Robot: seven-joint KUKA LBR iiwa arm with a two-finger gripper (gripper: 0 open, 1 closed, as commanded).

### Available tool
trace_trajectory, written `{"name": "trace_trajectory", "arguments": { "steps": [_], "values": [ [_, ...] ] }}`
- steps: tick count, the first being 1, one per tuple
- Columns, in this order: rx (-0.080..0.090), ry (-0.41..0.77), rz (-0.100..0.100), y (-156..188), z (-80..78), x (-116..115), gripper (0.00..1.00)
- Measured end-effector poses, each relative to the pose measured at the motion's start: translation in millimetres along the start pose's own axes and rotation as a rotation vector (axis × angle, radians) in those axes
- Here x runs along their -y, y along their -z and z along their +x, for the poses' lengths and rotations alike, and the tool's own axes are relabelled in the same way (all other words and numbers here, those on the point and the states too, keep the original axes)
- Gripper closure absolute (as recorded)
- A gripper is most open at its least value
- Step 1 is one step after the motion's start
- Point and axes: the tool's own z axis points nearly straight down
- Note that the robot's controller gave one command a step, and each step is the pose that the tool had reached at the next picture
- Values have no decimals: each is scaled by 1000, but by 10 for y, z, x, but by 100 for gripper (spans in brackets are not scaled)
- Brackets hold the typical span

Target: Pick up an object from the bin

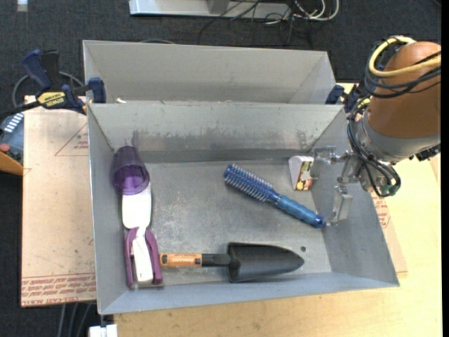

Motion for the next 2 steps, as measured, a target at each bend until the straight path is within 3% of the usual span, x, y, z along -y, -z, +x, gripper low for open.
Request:
{"name": "trace_trajectory", "arguments": {
  "steps": [1,2],
  "values": [
    [8,4,1,45,-15,-6,0],
    [7,-57,0,-842,206,-324,0]
  ]
}}
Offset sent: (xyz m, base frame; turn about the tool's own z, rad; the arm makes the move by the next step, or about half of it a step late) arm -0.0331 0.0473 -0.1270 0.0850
